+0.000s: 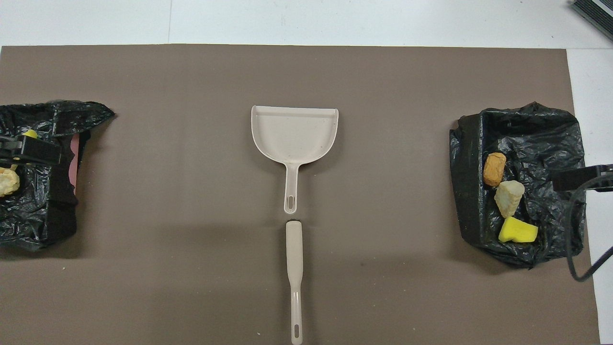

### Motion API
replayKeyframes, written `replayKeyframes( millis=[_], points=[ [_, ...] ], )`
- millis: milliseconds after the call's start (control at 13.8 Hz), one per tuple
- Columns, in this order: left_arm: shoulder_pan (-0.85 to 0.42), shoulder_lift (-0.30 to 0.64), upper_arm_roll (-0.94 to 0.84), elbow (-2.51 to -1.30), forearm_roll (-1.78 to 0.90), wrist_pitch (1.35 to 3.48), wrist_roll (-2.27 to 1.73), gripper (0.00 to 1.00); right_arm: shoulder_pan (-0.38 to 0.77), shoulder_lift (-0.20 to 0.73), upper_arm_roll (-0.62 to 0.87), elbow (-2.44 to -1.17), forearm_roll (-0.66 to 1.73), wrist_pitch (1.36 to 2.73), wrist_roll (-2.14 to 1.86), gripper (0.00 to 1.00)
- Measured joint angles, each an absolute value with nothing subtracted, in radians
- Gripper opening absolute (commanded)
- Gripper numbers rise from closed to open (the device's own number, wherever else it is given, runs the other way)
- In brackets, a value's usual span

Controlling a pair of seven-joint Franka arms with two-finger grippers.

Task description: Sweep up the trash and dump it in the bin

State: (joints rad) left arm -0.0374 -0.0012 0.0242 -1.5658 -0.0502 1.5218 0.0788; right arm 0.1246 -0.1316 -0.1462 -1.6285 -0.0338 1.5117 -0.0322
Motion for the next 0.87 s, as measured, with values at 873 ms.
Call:
replayKeyframes(
  millis=[873],
  points=[
    [-0.038, -0.019, 0.016, -1.596, -0.015, 1.524, 0.079, 1.00, 0.125, -0.132, -0.146, -1.629, -0.034, 1.512, -0.032, 1.00]
  ],
)
